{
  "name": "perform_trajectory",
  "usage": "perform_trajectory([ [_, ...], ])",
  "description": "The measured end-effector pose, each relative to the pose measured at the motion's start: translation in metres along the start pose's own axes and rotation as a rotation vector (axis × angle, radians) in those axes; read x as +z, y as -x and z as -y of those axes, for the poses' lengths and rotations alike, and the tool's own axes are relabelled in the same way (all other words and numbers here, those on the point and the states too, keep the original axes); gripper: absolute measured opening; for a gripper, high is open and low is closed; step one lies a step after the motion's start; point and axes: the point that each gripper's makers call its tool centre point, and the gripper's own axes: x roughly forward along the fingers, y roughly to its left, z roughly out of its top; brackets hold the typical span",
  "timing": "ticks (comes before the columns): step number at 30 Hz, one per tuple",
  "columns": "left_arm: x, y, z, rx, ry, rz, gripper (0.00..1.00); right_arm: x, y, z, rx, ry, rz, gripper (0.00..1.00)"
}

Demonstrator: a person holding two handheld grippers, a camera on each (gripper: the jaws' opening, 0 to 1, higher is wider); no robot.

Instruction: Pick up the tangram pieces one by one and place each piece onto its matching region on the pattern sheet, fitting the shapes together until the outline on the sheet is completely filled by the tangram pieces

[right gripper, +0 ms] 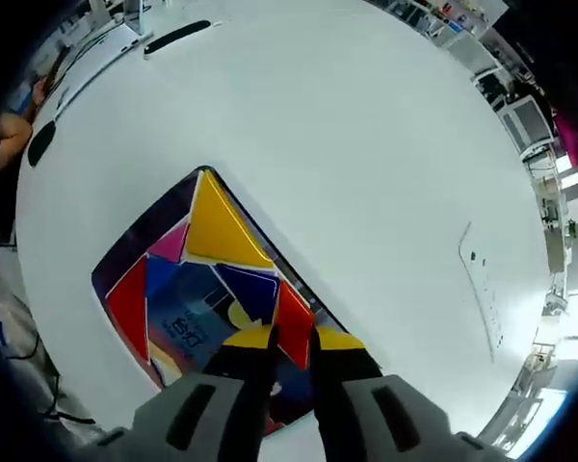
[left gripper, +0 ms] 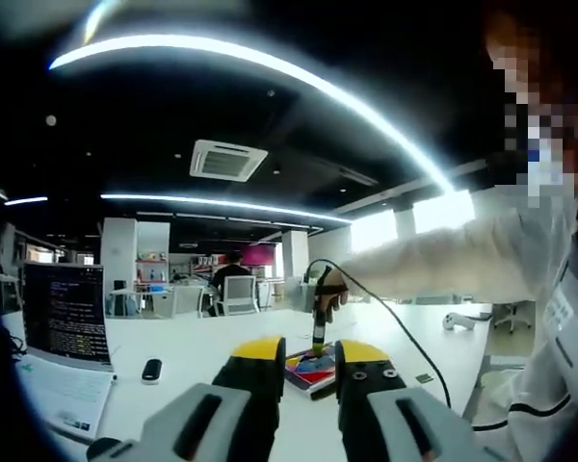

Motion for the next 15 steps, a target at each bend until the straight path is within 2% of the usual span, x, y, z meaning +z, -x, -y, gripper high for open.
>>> perform_trajectory([
  [6, -0.002, -0.001, 0.000, 0.000, 0.002, -0.003, 0.23, -0.003, 0.002, -0.005, 0.018, -0.011, 0.023, 0.16],
  [8, -0.001, -0.001, 0.000, 0.002, 0.005, 0.000, 0.23, 0.003, 0.006, -0.011, 0.062, 0.006, 0.057, 0.21],
  [9, -0.001, -0.002, -0.001, 0.003, 0.008, 0.001, 0.23, 0.010, 0.010, -0.012, 0.079, -0.002, 0.095, 0.22],
  [11, -0.003, -0.002, -0.001, 0.005, 0.008, -0.002, 0.23, 0.011, 0.019, -0.009, 0.074, -0.003, 0.106, 0.22],
  [15, -0.002, -0.001, -0.001, 0.005, 0.009, 0.001, 0.23, 0.018, 0.052, -0.002, 0.031, 0.037, 0.219, 0.22],
])
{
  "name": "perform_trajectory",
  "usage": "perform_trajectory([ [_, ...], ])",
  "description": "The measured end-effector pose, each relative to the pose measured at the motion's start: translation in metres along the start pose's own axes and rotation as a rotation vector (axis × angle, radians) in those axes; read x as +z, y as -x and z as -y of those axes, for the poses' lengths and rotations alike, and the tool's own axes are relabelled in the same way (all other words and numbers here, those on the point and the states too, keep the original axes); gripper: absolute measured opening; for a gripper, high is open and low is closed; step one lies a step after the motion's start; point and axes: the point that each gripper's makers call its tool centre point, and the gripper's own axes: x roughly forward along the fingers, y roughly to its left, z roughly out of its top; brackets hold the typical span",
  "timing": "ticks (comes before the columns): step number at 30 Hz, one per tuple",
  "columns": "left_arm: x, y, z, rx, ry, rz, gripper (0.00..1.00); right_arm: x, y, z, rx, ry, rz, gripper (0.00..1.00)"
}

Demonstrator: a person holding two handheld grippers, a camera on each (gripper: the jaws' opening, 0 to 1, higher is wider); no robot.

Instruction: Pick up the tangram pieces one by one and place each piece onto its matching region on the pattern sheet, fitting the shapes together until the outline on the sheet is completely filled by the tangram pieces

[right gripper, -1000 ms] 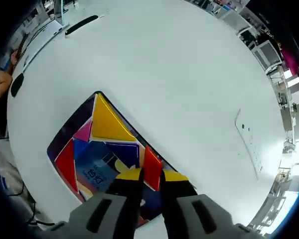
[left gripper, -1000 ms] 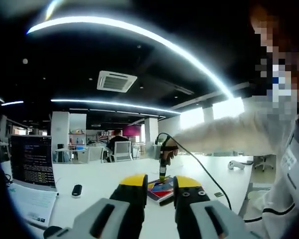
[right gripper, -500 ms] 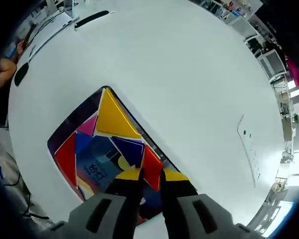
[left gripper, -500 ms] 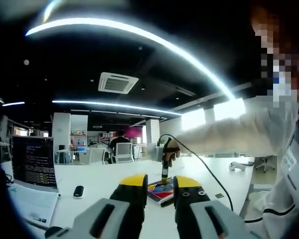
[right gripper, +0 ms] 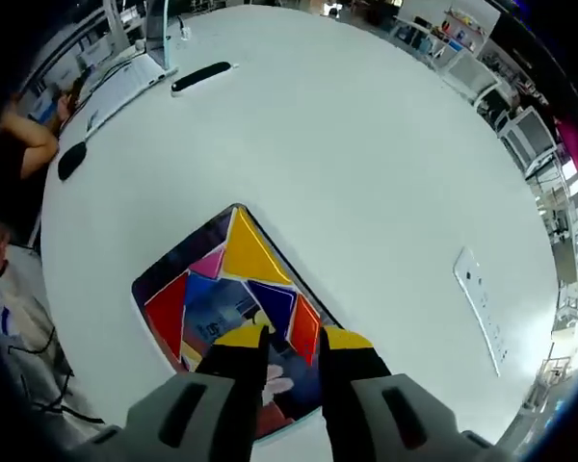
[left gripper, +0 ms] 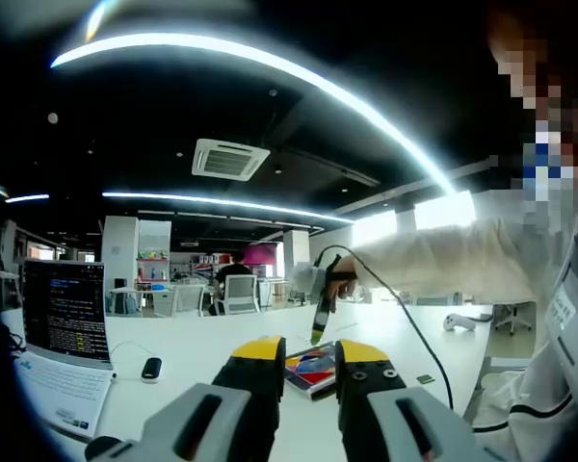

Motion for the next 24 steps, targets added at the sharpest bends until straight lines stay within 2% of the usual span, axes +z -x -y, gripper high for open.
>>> perform_trajectory([
  [1, 0.000, 0.000, 0.000, 0.000, 0.001, 0.000, 0.23, 0.003, 0.005, 0.002, -0.014, 0.001, 0.022, 0.22],
  [4, -0.001, -0.001, 0.001, -0.003, 0.003, -0.003, 0.23, 0.017, 0.037, -0.003, -0.012, 0.010, 0.205, 0.22],
  [8, -0.004, -0.007, 0.002, -0.001, 0.014, -0.016, 0.22, 0.015, 0.077, -0.019, -0.011, 0.033, 0.432, 0.22],
  [9, -0.004, -0.008, 0.003, -0.002, 0.016, -0.019, 0.22, 0.013, 0.082, -0.020, -0.014, 0.033, 0.459, 0.22],
  [13, -0.003, -0.012, 0.010, -0.015, 0.016, -0.024, 0.22, -0.007, 0.115, -0.040, -0.006, 0.042, 0.629, 0.22],
  [16, -0.001, -0.017, 0.017, -0.027, 0.012, -0.027, 0.22, -0.022, 0.143, -0.050, -0.023, 0.012, 0.799, 0.23],
  [18, -0.002, -0.021, 0.023, -0.042, 0.005, -0.036, 0.22, -0.038, 0.155, -0.053, -0.064, 0.006, 0.878, 0.23],
  [20, -0.002, -0.024, 0.025, -0.048, 0.005, -0.039, 0.22, -0.058, 0.161, -0.057, -0.115, 0.025, 0.934, 0.23],
  [22, -0.005, -0.027, 0.026, -0.046, 0.016, -0.048, 0.22, -0.079, 0.164, -0.062, -0.117, -0.027, 0.978, 0.26],
  [24, -0.008, -0.030, 0.028, -0.045, 0.012, -0.065, 0.22, -0.099, 0.170, -0.072, -0.096, -0.037, 1.028, 0.32],
])
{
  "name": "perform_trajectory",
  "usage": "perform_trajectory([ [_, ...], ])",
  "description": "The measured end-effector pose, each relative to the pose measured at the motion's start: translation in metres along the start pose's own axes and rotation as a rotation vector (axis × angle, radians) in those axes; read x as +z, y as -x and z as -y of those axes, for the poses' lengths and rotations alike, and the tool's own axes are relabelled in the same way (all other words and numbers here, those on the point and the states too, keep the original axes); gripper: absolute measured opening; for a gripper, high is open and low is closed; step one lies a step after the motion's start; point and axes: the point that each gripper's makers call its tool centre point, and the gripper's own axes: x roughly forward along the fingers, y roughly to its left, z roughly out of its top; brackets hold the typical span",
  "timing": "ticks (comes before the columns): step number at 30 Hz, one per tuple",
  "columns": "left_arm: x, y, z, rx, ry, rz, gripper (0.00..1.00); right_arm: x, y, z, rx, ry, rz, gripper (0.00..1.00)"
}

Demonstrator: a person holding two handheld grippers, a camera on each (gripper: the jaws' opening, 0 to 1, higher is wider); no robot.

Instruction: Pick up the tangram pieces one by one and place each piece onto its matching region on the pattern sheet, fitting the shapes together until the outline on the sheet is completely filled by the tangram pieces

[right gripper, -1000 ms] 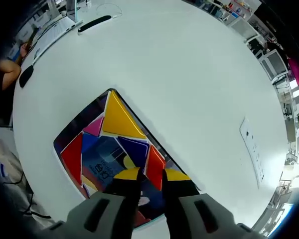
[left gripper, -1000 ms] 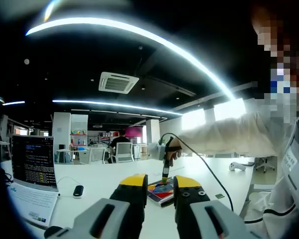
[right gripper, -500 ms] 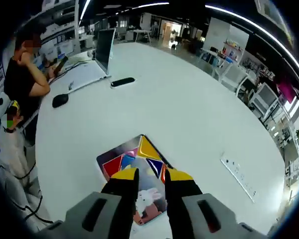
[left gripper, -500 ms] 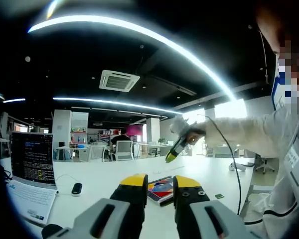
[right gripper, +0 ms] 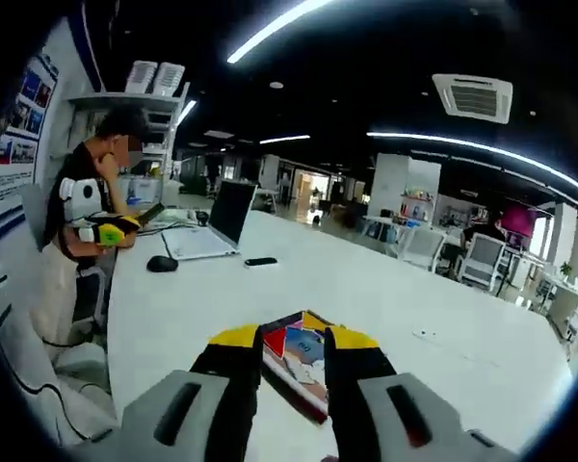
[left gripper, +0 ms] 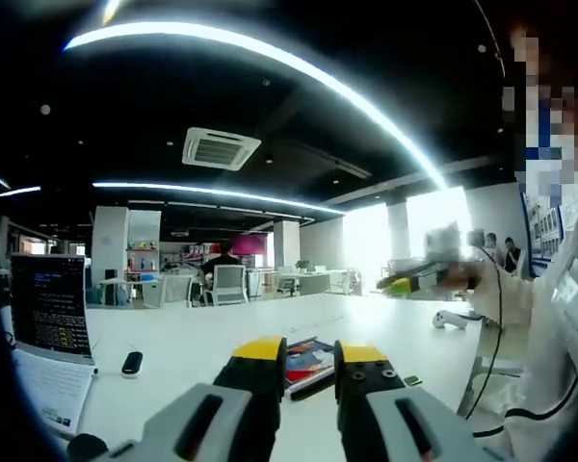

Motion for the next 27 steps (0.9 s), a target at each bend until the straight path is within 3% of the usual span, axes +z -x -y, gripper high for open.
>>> perform_trajectory([
  [1, 0.000, -0.002, 0.001, 0.001, 0.001, -0.002, 0.22, -0.007, 0.013, -0.006, 0.001, 0.011, -0.012, 0.33],
  [3, 0.000, -0.004, 0.003, 0.003, -0.002, -0.004, 0.22, -0.008, 0.031, 0.001, -0.060, 0.048, 0.041, 0.33],
  [6, -0.004, -0.008, 0.008, 0.017, -0.039, -0.039, 0.22, -0.008, 0.057, 0.015, -0.105, -0.044, 0.099, 0.33],
  [9, -0.002, -0.006, 0.012, 0.018, -0.044, -0.041, 0.22, -0.007, 0.080, 0.035, -0.151, -0.042, 0.141, 0.33],
  [11, 0.000, -0.006, 0.011, 0.029, -0.035, -0.029, 0.22, -0.007, 0.091, 0.046, -0.180, -0.106, 0.208, 0.32],
  [13, 0.002, -0.006, 0.009, 0.043, -0.030, -0.022, 0.22, -0.018, 0.097, 0.049, -0.167, -0.181, 0.257, 0.31],
  [17, -0.002, -0.007, 0.012, 0.028, -0.011, -0.023, 0.22, -0.055, 0.091, 0.049, -0.170, -0.205, 0.143, 0.30],
  [20, -0.002, -0.007, 0.012, 0.028, -0.014, -0.025, 0.22, -0.049, 0.093, 0.048, -0.169, -0.168, 0.148, 0.30],
  [23, 0.005, -0.006, 0.013, 0.029, -0.021, -0.006, 0.22, -0.020, 0.093, 0.047, -0.156, -0.086, 0.141, 0.30],
  [25, 0.010, -0.005, 0.015, 0.021, -0.023, 0.007, 0.22, -0.003, 0.095, 0.050, -0.182, -0.072, 0.191, 0.30],
  [27, 0.013, -0.005, 0.019, 0.004, -0.019, 0.022, 0.22, 0.001, 0.093, 0.048, -0.174, -0.073, 0.203, 0.30],
])
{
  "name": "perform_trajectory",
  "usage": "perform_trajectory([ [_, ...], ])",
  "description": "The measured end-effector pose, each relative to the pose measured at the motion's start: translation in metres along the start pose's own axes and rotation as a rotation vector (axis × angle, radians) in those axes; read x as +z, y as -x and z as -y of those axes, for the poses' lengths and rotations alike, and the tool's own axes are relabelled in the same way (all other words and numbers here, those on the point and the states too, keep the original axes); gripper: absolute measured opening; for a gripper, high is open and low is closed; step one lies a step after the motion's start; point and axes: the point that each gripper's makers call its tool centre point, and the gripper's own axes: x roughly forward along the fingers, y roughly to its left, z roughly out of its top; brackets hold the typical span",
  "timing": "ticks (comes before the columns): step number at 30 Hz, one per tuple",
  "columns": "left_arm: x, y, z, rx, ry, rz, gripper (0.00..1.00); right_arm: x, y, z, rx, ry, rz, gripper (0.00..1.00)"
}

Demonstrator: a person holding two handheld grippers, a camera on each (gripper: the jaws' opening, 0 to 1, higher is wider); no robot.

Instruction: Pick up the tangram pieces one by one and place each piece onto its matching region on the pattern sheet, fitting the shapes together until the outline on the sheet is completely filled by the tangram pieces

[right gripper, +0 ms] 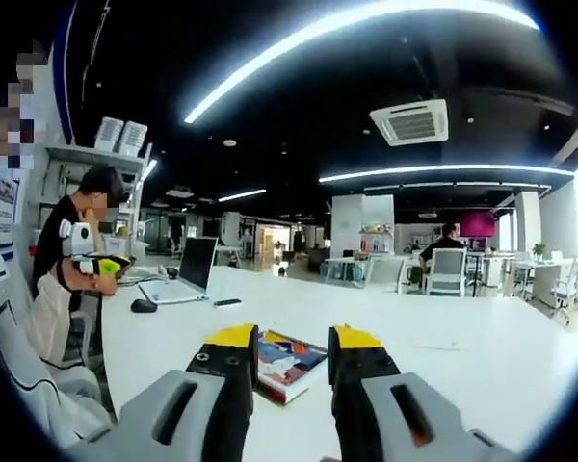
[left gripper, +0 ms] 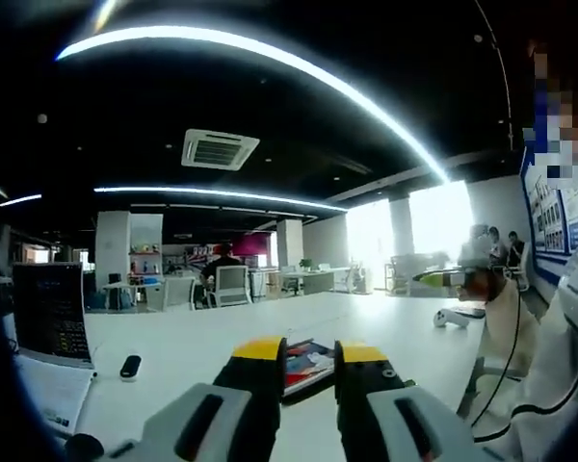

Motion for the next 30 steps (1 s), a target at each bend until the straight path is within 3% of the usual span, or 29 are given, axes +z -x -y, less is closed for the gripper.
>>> perform_trajectory([
  [5, -0.001, -0.003, 0.004, -0.016, -0.007, -0.003, 0.22, -0.037, -0.015, -0.024, 0.083, 0.070, -0.149, 0.30],
  [10, 0.001, -0.004, 0.007, -0.025, -0.008, 0.005, 0.22, -0.036, -0.032, -0.037, 0.085, 0.096, -0.155, 0.30],
  [12, 0.000, -0.004, 0.008, -0.025, -0.011, 0.003, 0.22, -0.041, -0.033, -0.040, 0.103, 0.153, -0.190, 0.30],
  [14, 0.002, -0.004, 0.007, -0.017, -0.011, 0.005, 0.22, -0.042, -0.028, -0.042, 0.113, 0.181, -0.181, 0.30],
  [16, 0.002, -0.004, 0.006, -0.012, -0.011, 0.006, 0.22, -0.037, -0.020, -0.034, 0.095, 0.155, -0.124, 0.30],
  [18, -0.002, -0.005, 0.005, -0.002, -0.022, -0.013, 0.22, -0.045, -0.016, -0.026, 0.076, 0.129, -0.184, 0.30],
  [20, -0.005, -0.005, 0.003, 0.000, -0.023, -0.023, 0.22, -0.045, -0.012, -0.022, 0.069, 0.170, -0.166, 0.30],
  [30, -0.005, -0.002, 0.000, 0.009, -0.018, -0.024, 0.22, -0.031, -0.005, -0.034, 0.101, 0.125, -0.124, 0.30],
])
